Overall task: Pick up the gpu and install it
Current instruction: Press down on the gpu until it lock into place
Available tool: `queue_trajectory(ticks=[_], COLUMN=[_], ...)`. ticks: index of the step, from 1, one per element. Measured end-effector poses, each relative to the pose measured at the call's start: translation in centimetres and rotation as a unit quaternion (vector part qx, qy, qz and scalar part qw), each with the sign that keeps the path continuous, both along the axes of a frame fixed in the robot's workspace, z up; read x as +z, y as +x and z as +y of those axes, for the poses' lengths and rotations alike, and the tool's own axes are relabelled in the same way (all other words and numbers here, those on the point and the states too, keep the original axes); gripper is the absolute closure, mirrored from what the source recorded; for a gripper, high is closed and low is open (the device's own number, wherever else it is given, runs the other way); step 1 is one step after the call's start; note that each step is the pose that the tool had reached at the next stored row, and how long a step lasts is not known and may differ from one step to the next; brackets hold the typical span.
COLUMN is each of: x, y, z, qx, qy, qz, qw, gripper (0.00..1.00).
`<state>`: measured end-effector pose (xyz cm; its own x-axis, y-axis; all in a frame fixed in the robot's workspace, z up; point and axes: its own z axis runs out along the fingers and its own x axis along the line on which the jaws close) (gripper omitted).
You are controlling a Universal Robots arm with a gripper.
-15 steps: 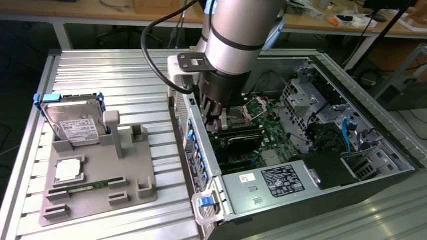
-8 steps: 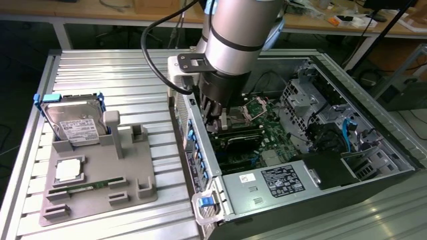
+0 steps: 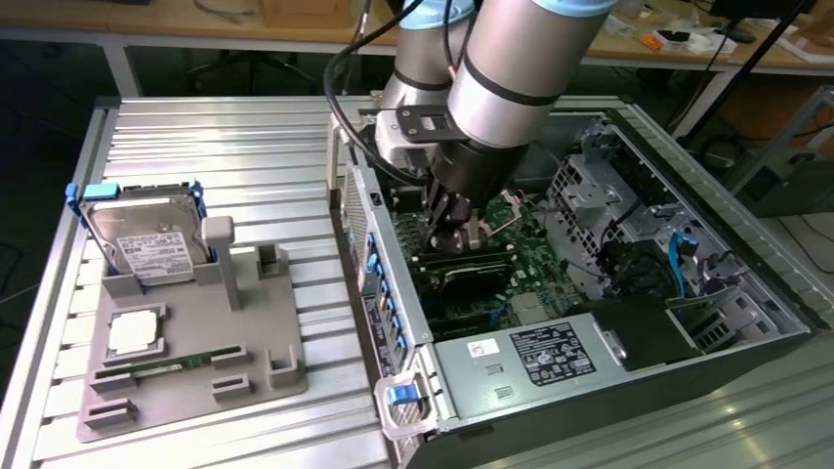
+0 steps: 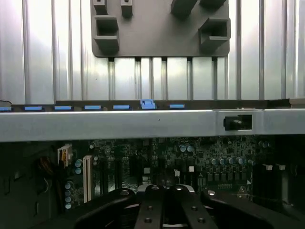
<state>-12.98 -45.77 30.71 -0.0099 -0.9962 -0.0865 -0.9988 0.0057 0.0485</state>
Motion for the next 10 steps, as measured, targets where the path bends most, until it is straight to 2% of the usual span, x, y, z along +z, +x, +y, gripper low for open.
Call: queue_trajectory(ticks=[1, 10], x=[-0.02, -0.02], y=[0.24, 0.25], z=[0.00, 0.00], qx=[0.000, 0.000], qy=[0.0010, 0.0012], qz=[0.0000, 0.0000], qw=[1.0000, 1.0000], gripper=[0.89, 0.89])
